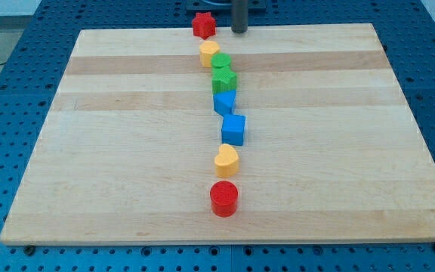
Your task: Slide yellow hexagon to the top of the green circle
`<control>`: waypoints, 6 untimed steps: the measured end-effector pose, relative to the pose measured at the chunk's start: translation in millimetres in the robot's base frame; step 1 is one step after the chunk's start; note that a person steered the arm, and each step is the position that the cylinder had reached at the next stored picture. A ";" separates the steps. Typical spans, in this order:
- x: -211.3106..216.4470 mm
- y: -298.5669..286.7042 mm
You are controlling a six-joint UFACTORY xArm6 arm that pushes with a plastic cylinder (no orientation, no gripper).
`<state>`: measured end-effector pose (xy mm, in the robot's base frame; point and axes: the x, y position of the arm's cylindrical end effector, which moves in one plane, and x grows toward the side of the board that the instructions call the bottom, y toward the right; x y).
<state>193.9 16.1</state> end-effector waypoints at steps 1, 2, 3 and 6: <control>0.5 -36.8; 53.6 -132.8; 90.3 -158.3; 69.6 -99.7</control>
